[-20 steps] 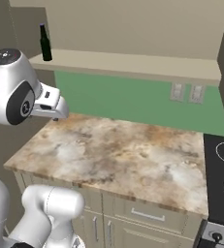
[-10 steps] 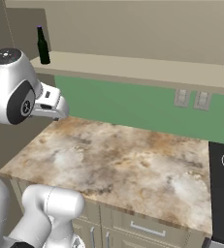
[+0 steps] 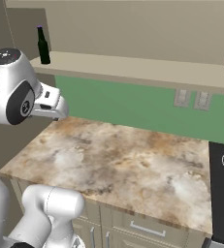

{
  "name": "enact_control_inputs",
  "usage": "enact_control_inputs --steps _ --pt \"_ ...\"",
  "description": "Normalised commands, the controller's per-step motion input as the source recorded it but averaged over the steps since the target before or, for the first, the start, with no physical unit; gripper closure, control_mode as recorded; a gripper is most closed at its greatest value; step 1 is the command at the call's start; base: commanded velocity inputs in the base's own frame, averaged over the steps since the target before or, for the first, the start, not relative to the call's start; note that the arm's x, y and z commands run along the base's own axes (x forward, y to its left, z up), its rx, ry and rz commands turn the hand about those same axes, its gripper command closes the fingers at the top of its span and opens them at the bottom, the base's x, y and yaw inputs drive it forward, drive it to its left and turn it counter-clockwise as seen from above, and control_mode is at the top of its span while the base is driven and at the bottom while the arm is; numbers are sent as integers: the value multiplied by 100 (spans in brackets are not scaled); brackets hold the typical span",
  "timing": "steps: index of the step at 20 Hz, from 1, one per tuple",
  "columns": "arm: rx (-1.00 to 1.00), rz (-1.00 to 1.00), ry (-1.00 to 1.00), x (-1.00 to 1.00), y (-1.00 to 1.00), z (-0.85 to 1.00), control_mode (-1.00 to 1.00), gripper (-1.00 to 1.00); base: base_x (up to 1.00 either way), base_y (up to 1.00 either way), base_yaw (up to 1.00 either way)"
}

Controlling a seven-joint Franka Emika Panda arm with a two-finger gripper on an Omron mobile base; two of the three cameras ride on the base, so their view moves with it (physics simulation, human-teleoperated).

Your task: Get the candle and the beer from the cabinet and move them to the dining counter.

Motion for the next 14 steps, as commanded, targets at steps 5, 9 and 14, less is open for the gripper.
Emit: enact_control_inputs --steps 5,9,14 --pt "0 12 -9 -5 9 12 -100 -100 0 0 0" --pt "0 18 -14 0 23 42 -100 -100 0 0 0" --pt "1 19 -18 0 11 49 -100 -100 0 0 0"
